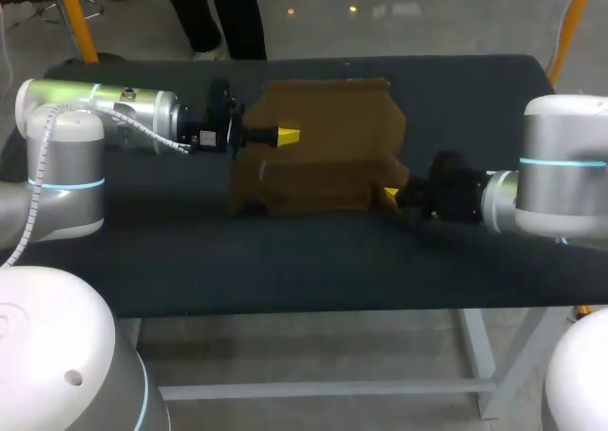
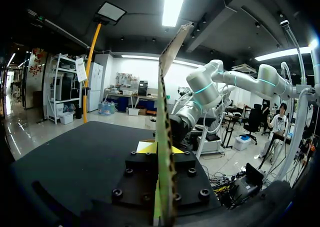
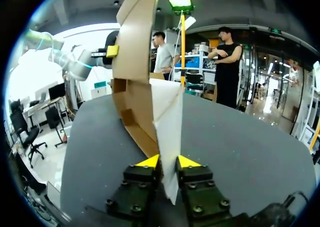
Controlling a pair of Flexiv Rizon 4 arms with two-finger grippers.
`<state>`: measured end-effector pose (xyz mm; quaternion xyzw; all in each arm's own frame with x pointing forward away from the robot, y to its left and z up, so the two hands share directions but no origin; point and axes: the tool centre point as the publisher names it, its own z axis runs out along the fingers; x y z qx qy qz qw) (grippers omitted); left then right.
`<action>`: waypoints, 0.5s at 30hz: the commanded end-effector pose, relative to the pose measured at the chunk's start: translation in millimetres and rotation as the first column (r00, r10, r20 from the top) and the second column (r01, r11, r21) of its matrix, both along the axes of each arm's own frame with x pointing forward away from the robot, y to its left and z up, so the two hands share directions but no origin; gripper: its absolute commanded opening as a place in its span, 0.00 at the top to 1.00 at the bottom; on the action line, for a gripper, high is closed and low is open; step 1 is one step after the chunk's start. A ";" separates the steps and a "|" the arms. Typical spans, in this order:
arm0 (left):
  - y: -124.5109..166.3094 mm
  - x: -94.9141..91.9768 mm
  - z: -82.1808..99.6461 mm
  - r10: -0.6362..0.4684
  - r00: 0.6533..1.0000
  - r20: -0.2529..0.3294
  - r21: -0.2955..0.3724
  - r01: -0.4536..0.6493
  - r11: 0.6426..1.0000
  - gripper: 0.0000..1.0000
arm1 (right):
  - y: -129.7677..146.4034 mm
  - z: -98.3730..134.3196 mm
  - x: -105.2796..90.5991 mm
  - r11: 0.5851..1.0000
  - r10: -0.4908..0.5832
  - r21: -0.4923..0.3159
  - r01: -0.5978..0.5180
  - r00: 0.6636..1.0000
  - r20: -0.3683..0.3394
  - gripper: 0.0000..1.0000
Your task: Assemble the packaging by folding the flat box into shape, placing the metal phone stand inside, and closing the box properly
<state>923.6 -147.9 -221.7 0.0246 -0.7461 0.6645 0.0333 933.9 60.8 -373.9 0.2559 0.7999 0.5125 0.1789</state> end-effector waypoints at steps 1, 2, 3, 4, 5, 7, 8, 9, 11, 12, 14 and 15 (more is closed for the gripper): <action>-1.2 1.1 -2.8 -0.005 1.000 0.000 -0.001 0.005 1.000 1.00 | 6.5 -2.7 -7.5 1.000 -0.028 0.000 0.028 1.000 0.007 0.74; -1.2 1.1 -2.8 -0.005 1.000 0.000 -0.001 0.005 1.000 1.00 | 6.6 -3.3 -9.0 0.999 -0.034 0.000 0.034 0.999 0.003 0.73; -1.2 1.1 -2.8 -0.005 1.000 0.000 -0.001 0.005 1.000 1.00 | 6.5 -4.0 -10.4 0.999 -0.043 0.001 0.043 0.999 -0.002 0.73; -1.2 1.1 -2.8 -0.005 1.000 0.000 -0.001 0.005 1.000 1.00 | 6.3 -4.8 -11.8 0.999 -0.048 0.001 0.048 0.999 -0.005 0.71; -1.2 1.1 -2.8 -0.005 1.000 0.000 -0.001 0.005 1.000 1.00 | 5.9 -5.3 -14.1 0.998 -0.056 0.002 0.056 0.998 -0.009 0.70; -1.2 1.1 -2.8 -0.005 1.000 0.000 -0.001 0.005 1.000 1.00 | 4.5 -6.4 -18.0 0.997 -0.072 0.001 0.072 0.997 -0.017 0.67; -1.2 1.1 -2.8 -0.005 1.000 0.000 -0.001 0.005 1.000 1.00 | 3.7 -7.1 -19.7 0.997 -0.079 0.001 0.079 0.997 -0.020 0.67; -1.2 1.1 -2.8 -0.005 1.000 0.000 -0.001 0.005 1.000 1.00 | 3.1 -7.8 -21.1 0.996 -0.087 0.000 0.087 0.996 -0.025 0.66; -1.2 1.1 -2.8 -0.005 1.000 0.000 -0.001 0.005 1.000 1.00 | 2.0 -9.1 -23.7 0.995 -0.101 -0.003 0.101 0.994 -0.033 0.65; -1.2 1.1 -2.8 -0.005 1.000 0.000 -0.001 0.005 1.000 1.00 | 1.4 -9.3 -24.8 0.994 -0.109 -0.002 0.109 0.993 -0.037 0.66; -1.2 1.1 -2.8 -0.005 1.000 0.000 -0.001 0.005 1.000 1.00 | 0.3 -8.8 -26.8 0.993 -0.117 0.002 0.118 0.992 -0.040 0.66; -1.2 1.1 -2.8 -0.005 1.000 0.000 -0.001 0.005 1.000 1.00 | 0.2 -8.0 -27.9 0.992 -0.123 0.003 0.123 0.992 -0.041 0.66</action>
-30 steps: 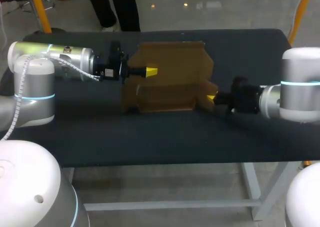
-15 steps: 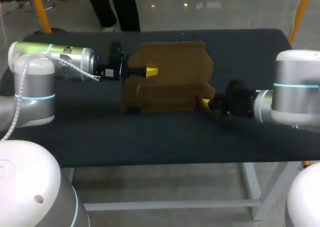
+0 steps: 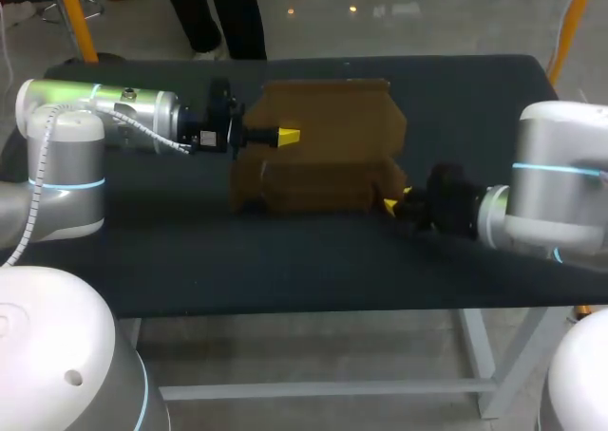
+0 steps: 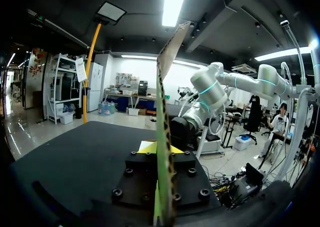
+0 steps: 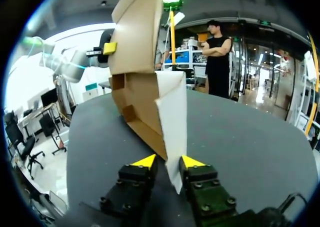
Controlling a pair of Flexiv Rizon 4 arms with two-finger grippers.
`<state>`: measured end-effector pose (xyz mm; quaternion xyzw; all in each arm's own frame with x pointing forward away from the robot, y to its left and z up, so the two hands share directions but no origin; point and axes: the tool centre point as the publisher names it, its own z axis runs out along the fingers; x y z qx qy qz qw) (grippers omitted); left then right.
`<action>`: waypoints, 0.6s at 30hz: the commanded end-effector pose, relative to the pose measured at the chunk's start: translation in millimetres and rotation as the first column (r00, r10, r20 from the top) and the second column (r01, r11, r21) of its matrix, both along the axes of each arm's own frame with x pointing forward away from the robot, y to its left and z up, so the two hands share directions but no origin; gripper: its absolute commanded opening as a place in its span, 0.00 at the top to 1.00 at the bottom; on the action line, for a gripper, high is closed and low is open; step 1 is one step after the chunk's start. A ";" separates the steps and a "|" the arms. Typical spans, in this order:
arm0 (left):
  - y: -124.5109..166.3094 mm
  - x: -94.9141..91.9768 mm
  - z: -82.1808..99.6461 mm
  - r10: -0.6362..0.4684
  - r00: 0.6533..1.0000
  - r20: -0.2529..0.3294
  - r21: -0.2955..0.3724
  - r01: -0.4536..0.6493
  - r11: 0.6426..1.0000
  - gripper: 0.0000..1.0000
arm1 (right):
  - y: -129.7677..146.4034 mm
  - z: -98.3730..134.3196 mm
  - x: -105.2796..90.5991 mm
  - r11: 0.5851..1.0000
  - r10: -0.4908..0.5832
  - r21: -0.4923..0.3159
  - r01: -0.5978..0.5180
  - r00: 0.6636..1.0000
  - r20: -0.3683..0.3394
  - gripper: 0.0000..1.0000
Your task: Assemble the packaging by folding the flat box into shape, placing the metal phone stand inside, and closing the box properly
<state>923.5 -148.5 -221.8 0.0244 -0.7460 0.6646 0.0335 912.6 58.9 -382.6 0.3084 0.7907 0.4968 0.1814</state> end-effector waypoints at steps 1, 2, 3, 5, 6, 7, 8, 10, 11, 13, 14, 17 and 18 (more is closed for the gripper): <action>-0.6 1.2 -2.7 -0.004 1.000 0.000 -0.001 0.004 1.000 1.00 | 2.2 1.5 -7.6 1.000 -0.027 0.003 0.027 1.000 0.014 0.66; -0.6 1.2 -2.7 -0.004 1.000 0.000 -0.001 0.004 1.000 1.00 | 2.9 2.3 -7.5 1.000 -0.027 0.006 0.027 1.000 0.014 0.66; -0.6 1.2 -2.7 -0.004 1.000 0.000 -0.001 0.004 1.000 1.00 | 4.1 3.0 -7.3 1.000 -0.026 0.007 0.026 1.000 0.014 0.66; -0.6 1.2 -2.7 -0.004 1.000 0.000 -0.001 0.004 1.000 1.00 | 7.2 3.9 -7.9 1.000 -0.018 0.012 0.018 1.000 0.014 0.66; -0.6 1.2 -2.7 -0.004 1.000 0.000 -0.001 0.004 1.000 1.00 | 8.4 4.0 -7.9 1.000 -0.016 0.012 0.016 1.000 0.014 0.66; -0.6 1.2 -2.7 -0.004 1.000 0.000 -0.001 0.004 1.000 1.00 | 9.8 4.2 -7.7 1.000 -0.011 0.013 0.011 1.000 0.014 0.66; -0.6 1.2 -2.7 -0.004 1.000 0.000 -0.001 0.004 1.000 1.00 | 11.0 4.3 -7.5 1.000 -0.009 0.014 0.009 1.000 0.014 0.65; -0.6 1.2 -2.7 -0.004 1.000 0.000 -0.001 0.004 1.000 1.00 | 13.8 4.4 -7.3 1.000 -0.003 0.020 0.003 1.000 0.012 0.65; -0.6 1.2 -2.7 -0.004 1.000 0.000 -0.001 0.004 1.000 1.00 | 15.3 4.5 -7.4 1.000 -0.001 0.023 0.001 1.000 0.012 0.65; -0.6 1.2 -2.7 -0.004 1.000 0.000 -0.001 0.004 1.000 1.00 | 18.4 3.9 -8.0 1.000 0.002 0.025 -0.002 1.000 0.011 0.64; -0.6 1.2 -2.7 -0.004 1.000 0.000 -0.001 0.004 1.000 1.00 | 19.6 3.5 -8.3 1.000 0.004 0.027 -0.004 1.000 0.009 0.63; -0.6 1.2 -2.7 -0.004 1.000 0.000 -0.001 0.004 1.000 1.00 | 22.0 2.7 -8.1 0.999 0.007 0.038 -0.008 1.000 0.004 0.61; -0.6 1.2 -2.7 -0.004 1.000 0.000 -0.001 0.004 1.000 1.00 | 23.1 2.9 -7.8 0.999 0.009 0.045 -0.009 1.000 0.004 0.61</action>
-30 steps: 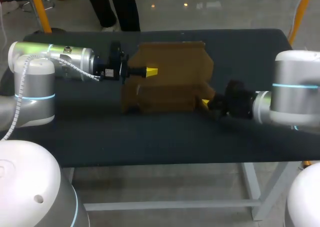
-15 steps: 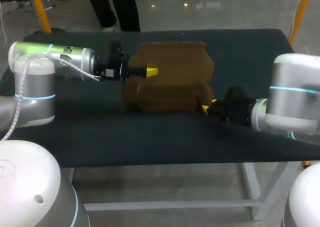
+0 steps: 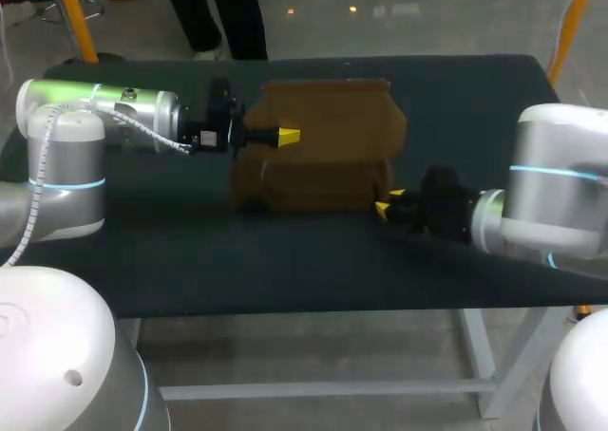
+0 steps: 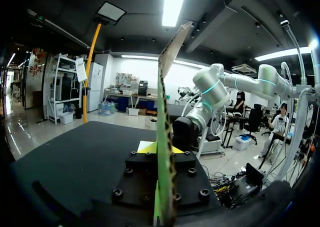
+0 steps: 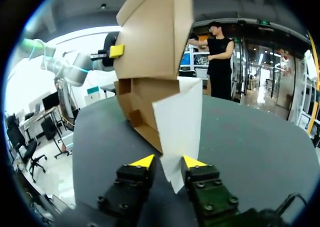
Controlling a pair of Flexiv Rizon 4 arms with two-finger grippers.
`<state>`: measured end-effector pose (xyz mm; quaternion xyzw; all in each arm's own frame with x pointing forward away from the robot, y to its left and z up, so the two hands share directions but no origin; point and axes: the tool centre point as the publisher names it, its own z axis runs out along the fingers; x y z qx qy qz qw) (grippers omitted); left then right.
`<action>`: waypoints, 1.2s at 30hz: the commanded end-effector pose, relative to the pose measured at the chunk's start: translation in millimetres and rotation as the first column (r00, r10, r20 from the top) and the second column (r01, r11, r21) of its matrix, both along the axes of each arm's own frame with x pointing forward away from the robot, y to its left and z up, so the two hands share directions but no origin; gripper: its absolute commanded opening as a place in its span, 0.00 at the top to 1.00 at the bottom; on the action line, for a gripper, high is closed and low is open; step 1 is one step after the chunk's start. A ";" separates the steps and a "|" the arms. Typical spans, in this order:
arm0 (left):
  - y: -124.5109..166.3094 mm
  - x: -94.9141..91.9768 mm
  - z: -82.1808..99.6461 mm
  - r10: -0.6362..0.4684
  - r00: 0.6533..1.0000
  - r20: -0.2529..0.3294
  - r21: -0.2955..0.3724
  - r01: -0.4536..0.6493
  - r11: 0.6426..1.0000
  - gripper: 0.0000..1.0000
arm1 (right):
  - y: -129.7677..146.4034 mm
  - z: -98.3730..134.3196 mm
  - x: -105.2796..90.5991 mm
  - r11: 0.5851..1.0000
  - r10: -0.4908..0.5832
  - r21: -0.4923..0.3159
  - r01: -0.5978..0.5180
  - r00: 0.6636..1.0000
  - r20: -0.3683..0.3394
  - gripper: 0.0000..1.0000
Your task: Assemble the packaging by folding the flat box into shape, placing the metal phone stand inside, and closing the box properly
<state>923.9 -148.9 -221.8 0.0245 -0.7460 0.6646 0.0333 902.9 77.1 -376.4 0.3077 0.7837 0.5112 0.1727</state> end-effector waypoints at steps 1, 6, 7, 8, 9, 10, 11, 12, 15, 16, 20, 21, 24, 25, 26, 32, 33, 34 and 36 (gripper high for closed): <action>-0.1 0.8 -2.7 -0.004 1.000 -0.001 -0.001 0.004 1.000 1.00 | 5.6 -3.0 2.1 1.000 -0.001 0.012 0.001 1.000 0.005 0.61; -0.1 0.8 -2.7 -0.004 1.000 -0.001 -0.001 0.004 1.000 1.00 | 10.4 -0.4 3.1 1.000 0.001 0.026 -0.001 1.000 0.010 0.62; -0.1 0.8 -2.7 -0.004 1.000 -0.001 -0.001 0.004 1.000 1.00 | 10.8 -0.1 3.2 1.000 0.001 0.027 -0.002 1.000 0.010 0.62; -0.1 0.8 -2.7 -0.004 1.000 -0.001 -0.001 0.004 1.000 1.00 | 11.6 0.5 3.5 0.999 0.000 0.032 0.000 1.000 0.010 0.61; -0.1 0.8 -2.7 -0.004 1.000 -0.001 -0.001 0.004 1.000 1.00 | 12.0 0.8 3.7 0.999 -0.002 0.035 0.002 1.000 0.010 0.61; -0.1 0.8 -2.7 -0.004 1.000 -0.001 -0.001 0.004 1.000 1.00 | 12.3 1.2 3.6 0.999 -0.002 0.038 0.002 1.000 0.010 0.61; -0.1 0.8 -2.7 -0.004 1.000 -0.001 -0.001 0.004 1.000 1.00 | 12.5 1.5 3.4 0.999 -0.003 0.040 0.002 1.000 0.010 0.60; -0.1 0.8 -2.7 -0.004 1.000 -0.001 -0.001 0.004 1.000 1.00 | 12.6 1.5 3.2 0.999 -0.006 0.041 0.005 1.000 0.009 0.60; -0.1 0.8 -2.7 -0.004 1.000 -0.001 -0.001 0.004 1.000 1.00 | 11.0 1.5 1.4 0.999 -0.015 0.044 0.015 1.000 0.004 0.57; -0.1 0.8 -2.7 -0.004 1.000 -0.001 -0.001 0.004 1.000 1.00 | 10.1 1.3 0.9 0.999 -0.017 0.043 0.017 1.000 0.002 0.55; -0.1 0.8 -2.7 -0.004 1.000 -0.001 -0.001 0.004 1.000 1.00 | 3.9 1.2 -0.9 0.999 -0.034 0.041 0.034 0.999 -0.002 0.54; -0.1 0.8 -2.7 -0.004 1.000 -0.001 -0.001 0.004 1.000 1.00 | 2.5 1.3 -1.3 0.999 -0.037 0.040 0.037 0.999 -0.003 0.53; -0.1 0.8 -2.7 -0.004 1.000 -0.001 -0.001 0.004 1.000 1.00 | -1.9 1.3 -2.7 0.998 -0.047 0.037 0.047 0.999 -0.007 0.53; -0.1 0.8 -2.7 -0.004 1.000 -0.001 -0.001 0.004 1.000 1.00 | -3.1 0.8 -3.3 0.998 -0.050 0.036 0.050 0.999 -0.009 0.53; -0.1 0.8 -2.7 -0.004 1.000 -0.001 -0.001 0.004 1.000 1.00 | -4.5 0.2 -4.0 0.998 -0.052 0.034 0.052 0.999 -0.011 0.53; -0.1 0.8 -2.7 -0.004 1.000 -0.001 -0.001 0.004 1.000 1.00 | -14.4 -0.7 -9.8 0.998 -0.043 0.037 0.044 0.999 -0.025 0.52; -0.1 0.8 -2.7 -0.004 1.000 -0.001 -0.001 0.004 1.000 1.00 | -15.3 -0.1 -11.4 0.998 -0.039 0.038 0.040 0.999 -0.026 0.52; -0.1 0.8 -2.7 -0.004 1.000 -0.001 -0.001 0.004 1.000 1.00 | -17.8 0.5 -12.4 0.999 -0.028 0.042 0.029 0.999 -0.027 0.52; -0.1 0.8 -2.7 -0.004 1.000 -0.001 -0.001 0.004 1.000 1.00 | -18.8 1.5 -15.5 0.999 -0.013 0.047 0.014 1.000 -0.029 0.51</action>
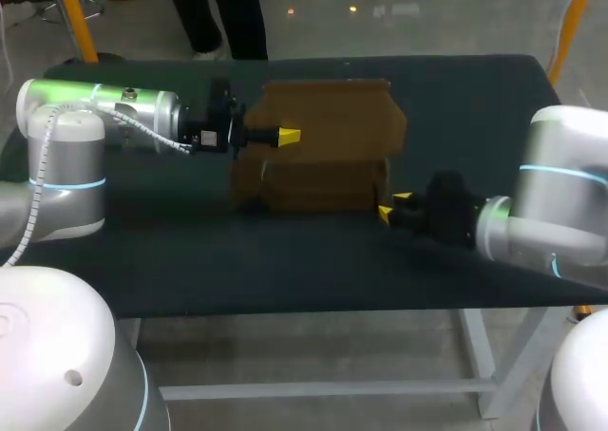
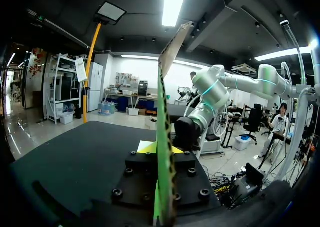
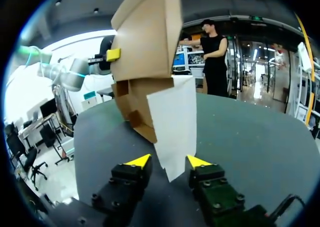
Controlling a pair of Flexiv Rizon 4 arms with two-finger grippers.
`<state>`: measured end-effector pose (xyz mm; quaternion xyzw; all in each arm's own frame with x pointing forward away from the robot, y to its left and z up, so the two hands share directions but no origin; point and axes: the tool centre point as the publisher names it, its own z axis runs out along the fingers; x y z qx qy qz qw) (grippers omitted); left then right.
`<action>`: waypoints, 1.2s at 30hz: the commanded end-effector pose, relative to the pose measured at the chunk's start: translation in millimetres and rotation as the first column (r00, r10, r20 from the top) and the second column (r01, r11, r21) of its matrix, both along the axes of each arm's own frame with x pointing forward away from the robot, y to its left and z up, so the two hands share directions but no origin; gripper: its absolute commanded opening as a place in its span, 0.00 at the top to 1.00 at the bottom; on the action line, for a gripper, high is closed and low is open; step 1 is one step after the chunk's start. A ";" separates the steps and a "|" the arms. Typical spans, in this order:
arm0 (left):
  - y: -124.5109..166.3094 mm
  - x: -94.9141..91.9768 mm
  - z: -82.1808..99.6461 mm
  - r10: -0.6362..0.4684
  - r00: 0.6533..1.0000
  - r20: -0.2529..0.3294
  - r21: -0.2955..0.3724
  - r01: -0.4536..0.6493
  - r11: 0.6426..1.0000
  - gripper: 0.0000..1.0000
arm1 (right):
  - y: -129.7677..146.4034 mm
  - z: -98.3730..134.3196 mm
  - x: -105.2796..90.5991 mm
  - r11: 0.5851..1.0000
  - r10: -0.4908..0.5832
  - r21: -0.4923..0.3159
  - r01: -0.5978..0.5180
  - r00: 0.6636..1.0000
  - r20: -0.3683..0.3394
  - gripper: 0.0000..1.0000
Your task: Assemble the packaging by folding the flat box into shape, placing the metal phone stand inside, and closing the box properly
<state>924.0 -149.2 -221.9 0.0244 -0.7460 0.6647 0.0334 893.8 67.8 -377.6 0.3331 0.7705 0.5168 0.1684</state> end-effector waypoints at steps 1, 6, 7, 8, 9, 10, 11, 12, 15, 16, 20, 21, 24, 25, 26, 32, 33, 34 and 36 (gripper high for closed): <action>0.2 0.7 -2.6 -0.004 1.000 0.000 -0.001 0.004 1.000 1.00 | -9.5 3.2 -8.0 0.999 0.040 0.020 -0.040 0.999 -0.001 0.51; 0.2 0.7 -2.6 -0.004 1.000 0.000 -0.001 0.004 1.000 1.00 | -8.1 6.1 -16.6 0.996 0.092 0.016 -0.092 0.996 0.000 0.50; 0.2 0.7 -2.6 -0.004 1.000 0.000 -0.001 0.004 1.000 1.00 | -8.3 6.8 -17.8 0.995 0.098 0.010 -0.098 0.995 0.002 0.50; 0.2 0.7 -2.6 -0.004 1.000 0.000 -0.001 0.004 1.000 1.00 | -9.4 9.0 -20.6 0.994 0.107 -0.003 -0.107 0.994 0.007 0.48; 0.2 0.7 -2.6 -0.004 1.000 0.000 -0.001 0.004 1.000 1.00 | -10.9 10.8 -22.2 0.993 0.116 -0.008 -0.116 0.993 0.010 0.48; 0.2 0.7 -2.6 -0.004 1.000 0.000 -0.001 0.004 1.000 1.00 | -13.1 12.6 -24.0 0.992 0.127 -0.010 -0.127 0.992 0.016 0.49; 0.2 0.7 -2.6 -0.004 1.000 0.000 -0.001 0.004 1.000 1.00 | -15.4 14.3 -25.1 0.991 0.136 -0.015 -0.136 0.990 0.021 0.48; 0.2 0.7 -2.6 -0.004 1.000 0.000 -0.001 0.004 1.000 1.00 | -17.0 15.7 -26.1 0.989 0.148 -0.022 -0.147 0.989 0.022 0.49; 0.2 0.7 -2.6 -0.004 1.000 0.000 -0.001 0.004 1.000 1.00 | -22.5 18.6 -27.4 0.984 0.173 -0.042 -0.172 0.985 0.026 0.48; 0.2 0.7 -2.6 -0.004 1.000 0.000 -0.001 0.004 1.000 1.00 | -24.4 19.4 -27.4 0.982 0.185 -0.050 -0.183 0.982 0.025 0.48; 0.2 0.7 -2.6 -0.004 1.000 0.000 -0.001 0.004 1.000 1.00 | -29.2 19.7 -25.6 0.972 0.218 -0.091 -0.215 0.976 0.021 0.44; 0.2 0.7 -2.6 -0.004 1.000 0.000 -0.001 0.004 1.000 1.00 | -31.6 18.5 -23.5 0.971 0.219 -0.102 -0.216 0.975 0.021 0.38; 0.2 0.7 -2.6 -0.004 1.000 0.000 -0.001 0.004 1.000 1.00 | -40.3 13.9 -13.3 0.969 0.224 -0.107 -0.221 0.975 0.015 0.24; 0.2 0.7 -2.6 -0.004 1.000 0.000 -0.001 0.004 1.000 1.00 | -42.9 12.5 -9.4 0.967 0.233 -0.105 -0.231 0.972 0.014 0.29; 0.2 0.7 -2.6 -0.004 1.000 0.000 -0.001 0.004 1.000 1.00 | -44.0 11.5 -6.5 0.966 0.238 -0.107 -0.235 0.971 0.016 0.31; 0.2 0.7 -2.6 -0.004 1.000 0.000 -0.001 0.004 1.000 1.00 | -41.9 9.1 8.1 0.949 0.296 -0.124 -0.291 0.955 0.029 0.36; 0.2 0.7 -2.6 -0.004 1.000 0.000 -0.001 0.004 1.000 1.00 | -40.7 9.0 10.8 0.943 0.314 -0.130 -0.308 0.949 0.032 0.38; 0.2 0.7 -2.6 -0.004 1.000 0.000 -0.001 0.004 1.000 1.00 | -39.8 9.0 12.4 0.938 0.327 -0.132 -0.320 0.944 0.035 0.36; 0.2 0.7 -2.6 -0.004 1.000 0.000 -0.001 0.004 1.000 1.00 | -38.2 8.9 15.8 0.929 0.351 -0.142 -0.343 0.936 0.038 0.36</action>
